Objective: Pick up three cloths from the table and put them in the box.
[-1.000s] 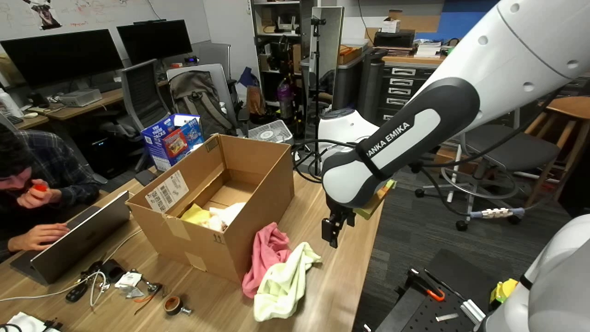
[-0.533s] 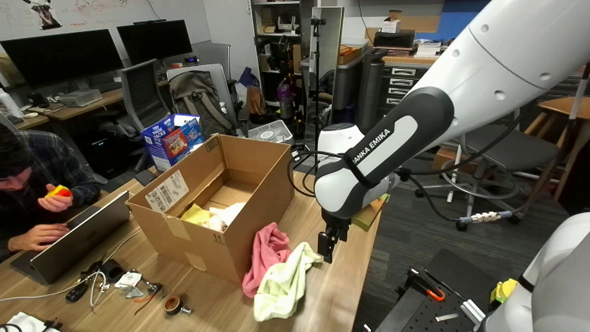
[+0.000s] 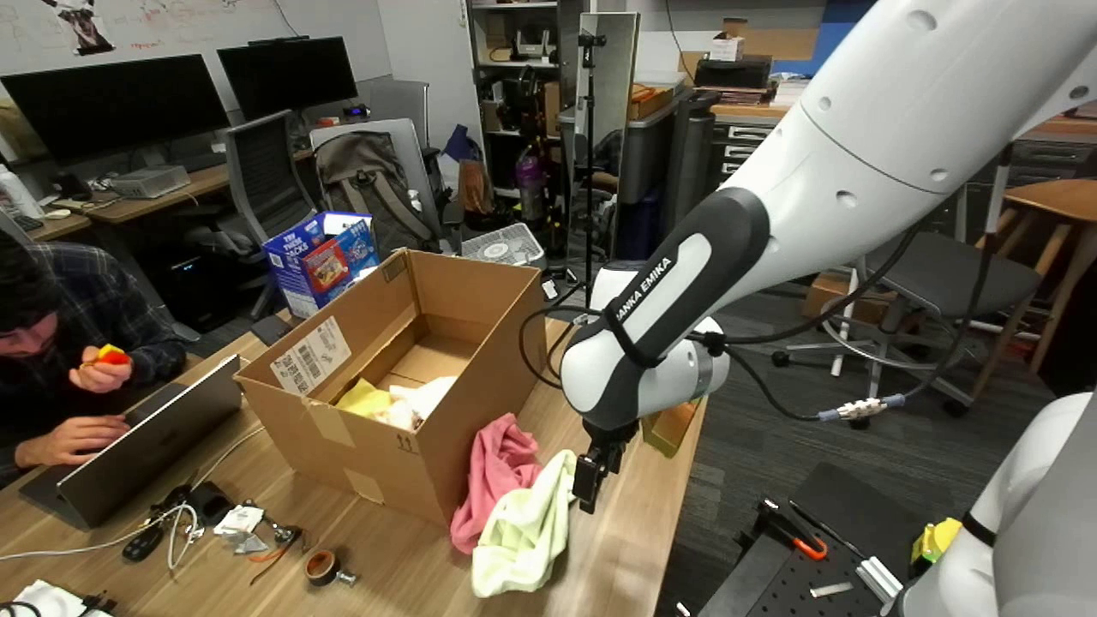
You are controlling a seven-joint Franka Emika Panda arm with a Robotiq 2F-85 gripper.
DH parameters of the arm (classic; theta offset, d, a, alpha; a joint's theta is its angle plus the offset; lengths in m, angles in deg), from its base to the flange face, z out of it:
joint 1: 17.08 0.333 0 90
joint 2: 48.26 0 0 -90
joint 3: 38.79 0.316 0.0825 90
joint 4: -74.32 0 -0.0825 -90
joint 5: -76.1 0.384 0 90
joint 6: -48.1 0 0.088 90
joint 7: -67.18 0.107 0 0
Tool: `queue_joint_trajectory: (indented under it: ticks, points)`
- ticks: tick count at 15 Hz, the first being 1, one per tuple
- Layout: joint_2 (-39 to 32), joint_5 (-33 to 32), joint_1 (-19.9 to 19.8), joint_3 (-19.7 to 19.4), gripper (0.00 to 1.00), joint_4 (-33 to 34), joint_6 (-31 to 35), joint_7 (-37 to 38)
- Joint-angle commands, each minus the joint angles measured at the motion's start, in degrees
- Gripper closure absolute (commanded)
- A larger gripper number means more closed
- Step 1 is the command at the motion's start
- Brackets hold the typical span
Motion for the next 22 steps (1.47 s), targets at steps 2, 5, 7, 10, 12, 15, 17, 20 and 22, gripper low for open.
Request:
queue_joint_trajectory:
  ticks: [2, 5, 7, 10, 12, 15, 17, 20, 22]
  points:
    - [-3.4, 13.3, -0.4, 3.4, 0.00, 1.0, 4.3, -12.8]
    - [-4.2, 19.2, -0.8, 4.9, 0.00, 1.1, 4.8, -19.1]
    - [-4.5, 23.0, -0.8, 5.6, 0.00, 1.0, 4.7, -23.0]
    - [-4.5, 28.2, -0.4, 6.3, 0.00, 0.8, 4.5, -28.2]
    - [-4.8, 31.4, -0.1, 6.9, 0.00, 0.5, 5.0, -31.2]
    - [-5.8, 35.5, 0.2, 8.0, 0.00, 0.3, 6.4, -35.7]
    - [-6.6, 38.3, 0.3, 8.8, 0.00, 0.3, 7.5, -39.1]
    - [-7.8, 45.7, 0.0, 10.4, 0.00, 1.1, 9.5, -47.1]
    - [-8.4, 51.8, 0.0, 11.5, 0.00, 1.7, 11.1, -53.2]
